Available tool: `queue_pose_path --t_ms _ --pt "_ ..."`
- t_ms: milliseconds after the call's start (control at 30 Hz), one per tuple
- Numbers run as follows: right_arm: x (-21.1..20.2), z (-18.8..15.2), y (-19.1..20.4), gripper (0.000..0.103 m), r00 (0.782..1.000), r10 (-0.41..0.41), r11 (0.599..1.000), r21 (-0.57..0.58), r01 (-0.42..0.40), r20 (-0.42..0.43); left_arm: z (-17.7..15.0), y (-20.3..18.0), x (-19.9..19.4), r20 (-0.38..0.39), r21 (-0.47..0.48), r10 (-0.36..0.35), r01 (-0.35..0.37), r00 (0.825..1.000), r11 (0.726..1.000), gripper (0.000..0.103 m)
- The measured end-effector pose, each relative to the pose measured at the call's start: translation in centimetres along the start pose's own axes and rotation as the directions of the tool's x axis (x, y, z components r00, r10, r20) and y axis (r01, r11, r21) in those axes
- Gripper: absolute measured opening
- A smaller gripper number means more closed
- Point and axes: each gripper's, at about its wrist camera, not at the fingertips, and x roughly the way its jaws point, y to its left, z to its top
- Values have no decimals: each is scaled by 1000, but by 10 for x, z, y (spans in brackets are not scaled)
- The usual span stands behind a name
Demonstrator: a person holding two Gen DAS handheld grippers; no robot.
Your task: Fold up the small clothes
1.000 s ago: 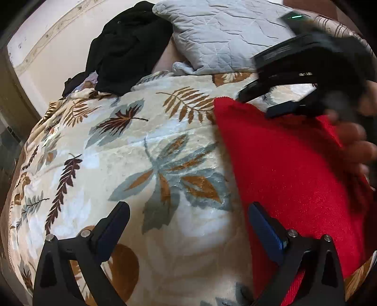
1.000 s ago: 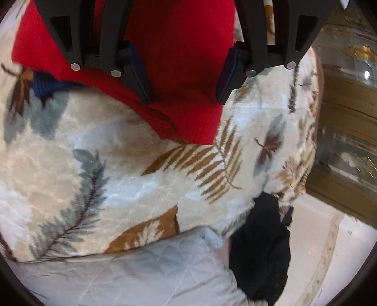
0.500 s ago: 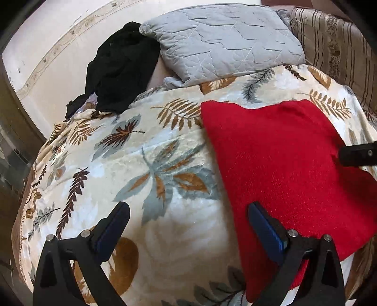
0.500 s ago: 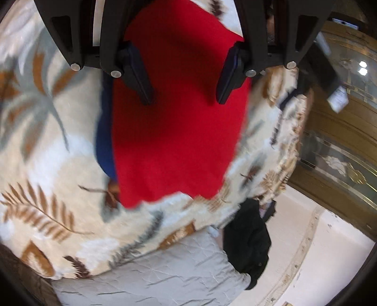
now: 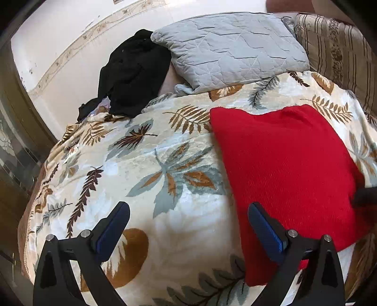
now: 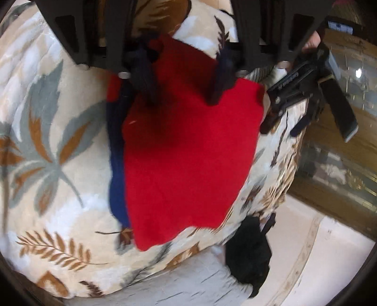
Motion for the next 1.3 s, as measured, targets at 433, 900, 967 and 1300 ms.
queue_pose_path --t_ms 433,900,967,1300 --pt "-60 6 -22 68 951 134 987 49 -154 279 5 17 -22 83 -72 -47 53 995 996 100" --pt "-69 6 -18 68 930 158 986 -2 -167 332 6 18 -22 78 -79 -52 58 996 995 100" --pt "-70 6 -17 68 928 167 985 -9 -174 334 6 18 -22 78 -81 -53 59 996 995 100" --pt "-73 6 -13 69 920 188 982 -37 -187 344 6 19 -23 75 -82 -61 67 995 994 100"
